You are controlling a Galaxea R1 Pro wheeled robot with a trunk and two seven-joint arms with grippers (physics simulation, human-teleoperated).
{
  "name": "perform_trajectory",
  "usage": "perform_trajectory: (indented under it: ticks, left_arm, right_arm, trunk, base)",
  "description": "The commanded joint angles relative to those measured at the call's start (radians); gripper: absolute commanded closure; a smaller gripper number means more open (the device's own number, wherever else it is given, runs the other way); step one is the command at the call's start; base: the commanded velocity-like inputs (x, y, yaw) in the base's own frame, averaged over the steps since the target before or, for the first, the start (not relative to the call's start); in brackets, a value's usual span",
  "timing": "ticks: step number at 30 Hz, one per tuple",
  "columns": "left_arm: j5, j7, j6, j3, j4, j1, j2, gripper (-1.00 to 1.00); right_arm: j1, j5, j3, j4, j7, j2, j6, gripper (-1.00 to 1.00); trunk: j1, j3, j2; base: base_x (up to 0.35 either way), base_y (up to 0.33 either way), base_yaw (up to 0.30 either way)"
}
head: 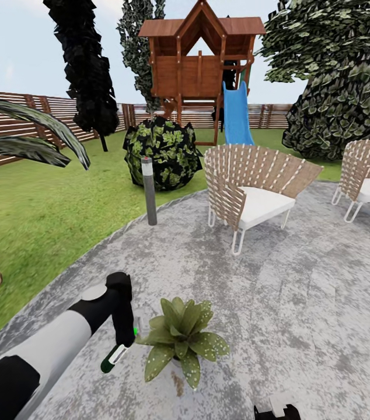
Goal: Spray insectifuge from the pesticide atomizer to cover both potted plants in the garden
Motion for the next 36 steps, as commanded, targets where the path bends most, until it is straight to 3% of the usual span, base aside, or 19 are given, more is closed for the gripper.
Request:
perform_trajectory:
  ticks: [1,5,19,24,26,30,33,35,36]
  left_arm:
    - [-0.003,0.016,0.01,-0.002,0.018,0.0,0.003,1.0]
    - [0.003,0.105,0.01,0.028,0.117,0.0,0.003,1.0]
    - [0.004,0.158,0.01,0.033,0.12,-0.002,-0.015,1.0]
    - [0.006,0.211,0.01,0.033,0.132,0.015,-0.049,1.0]
    - [-0.001,0.23,0.01,0.033,0.131,0.033,-0.076,1.0]
    - [0.004,0.274,0.01,0.035,0.132,0.038,-0.075,1.0]
    - [0.006,0.276,0.01,0.09,0.133,0.039,-0.048,1.0]
    - [-0.002,0.275,0.005,0.231,0.134,0.041,-0.033,1.0]
    - [-0.002,0.272,0.004,0.234,0.135,0.041,-0.037,1.0]
  right_arm:
    - [-0.001,0.011,-0.007,0.001,-0.003,0.0,-0.003,-1.0]
    - [-0.001,0.011,-0.007,0.001,-0.003,0.0,-0.003,-1.0]
    - [-0.001,0.011,-0.007,0.001,-0.003,-0.004,-0.003,-1.0]
    - [-0.001,0.011,-0.007,0.001,-0.004,-0.005,-0.002,-1.0]
    - [-0.001,0.011,-0.007,0.001,-0.004,-0.005,-0.002,-1.0]
    - [-0.001,0.011,-0.007,0.001,-0.003,-0.005,-0.002,-1.0]
    - [-0.001,0.011,-0.007,0.002,-0.003,-0.005,-0.002,-1.0]
    - [-0.001,0.011,-0.007,0.003,-0.004,-0.005,-0.002,-1.0]
    - [-0.001,0.011,-0.007,0.002,-0.004,-0.005,-0.002,-1.0]
  trunk:
    - [0.0,-0.001,0.0]
    - [0.0,-0.001,0.0]
    - [0.0,-0.001,0.0]
    - [0.0,-0.001,0.0]
    - [0.0,-0.001,0.0]
    - [0.0,-0.001,0.0]
    - [0.0,-0.001,0.0]
    - [0.0,-0.001,0.0]
    - [0.0,-0.001,0.0]
  base:
    - [0.0,0.0,-0.012]
    - [0.0,0.0,-0.003]
    - [0.08,0.06,0.0]
    - [0.0,0.0,0.0]
    - [0.0,0.0,0.0]
    - [0.0,0.0,0.0]
    - [0.0,0.0,0.0]
    - [0.0,0.0,0.0]
    - [0.0,0.0,0.0]
